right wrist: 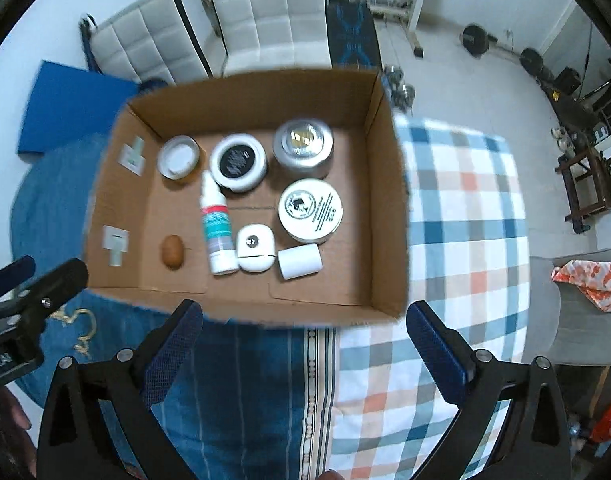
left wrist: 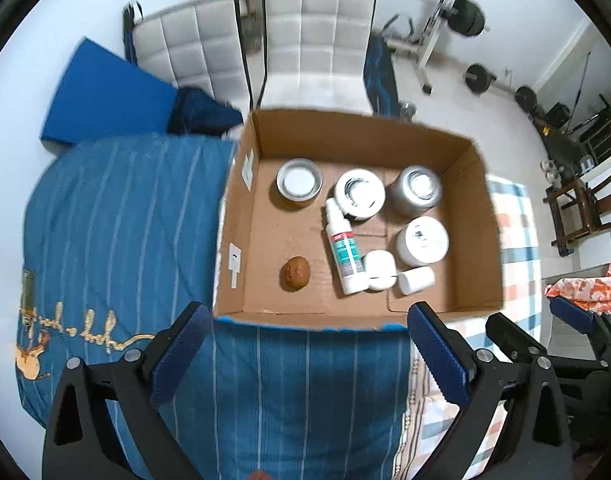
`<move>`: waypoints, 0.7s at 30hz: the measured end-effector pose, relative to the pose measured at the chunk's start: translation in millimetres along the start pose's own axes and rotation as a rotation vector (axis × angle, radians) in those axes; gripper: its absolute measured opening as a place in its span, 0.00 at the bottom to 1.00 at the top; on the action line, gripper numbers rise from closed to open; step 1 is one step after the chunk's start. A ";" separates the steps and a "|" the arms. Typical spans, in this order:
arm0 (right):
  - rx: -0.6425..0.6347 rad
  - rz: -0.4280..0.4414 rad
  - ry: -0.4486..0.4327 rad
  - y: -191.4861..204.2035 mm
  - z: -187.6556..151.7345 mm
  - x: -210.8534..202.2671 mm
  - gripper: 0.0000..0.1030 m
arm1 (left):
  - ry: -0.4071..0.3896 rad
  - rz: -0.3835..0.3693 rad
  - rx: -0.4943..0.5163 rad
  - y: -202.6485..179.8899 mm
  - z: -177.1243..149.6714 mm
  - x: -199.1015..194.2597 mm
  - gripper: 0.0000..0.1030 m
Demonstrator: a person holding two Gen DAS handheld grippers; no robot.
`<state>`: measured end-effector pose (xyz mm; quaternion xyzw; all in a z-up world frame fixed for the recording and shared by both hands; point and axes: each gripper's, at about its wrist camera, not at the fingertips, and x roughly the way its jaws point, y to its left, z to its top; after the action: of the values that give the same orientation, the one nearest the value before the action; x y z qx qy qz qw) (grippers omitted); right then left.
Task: Organize rigid objects
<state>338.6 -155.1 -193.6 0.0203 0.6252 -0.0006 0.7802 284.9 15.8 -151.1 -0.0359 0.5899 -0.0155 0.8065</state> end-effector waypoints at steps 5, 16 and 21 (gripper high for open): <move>-0.016 0.009 -0.115 -5.8 -28.8 -68.3 1.00 | -0.099 0.006 0.003 -7.3 -24.4 -59.5 0.99; -0.035 0.057 -0.254 -13.3 -94.3 -181.1 1.00 | -0.228 0.013 -0.001 -10.8 -71.2 -159.5 0.99; -0.045 0.070 -0.283 -13.7 -114.1 -208.8 1.00 | -0.247 -0.010 0.003 -13.8 -88.3 -184.6 0.99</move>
<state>181.3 -170.2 -15.1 0.0242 0.5078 0.0378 0.8603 145.0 11.0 -1.2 -0.0394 0.4860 -0.0157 0.8729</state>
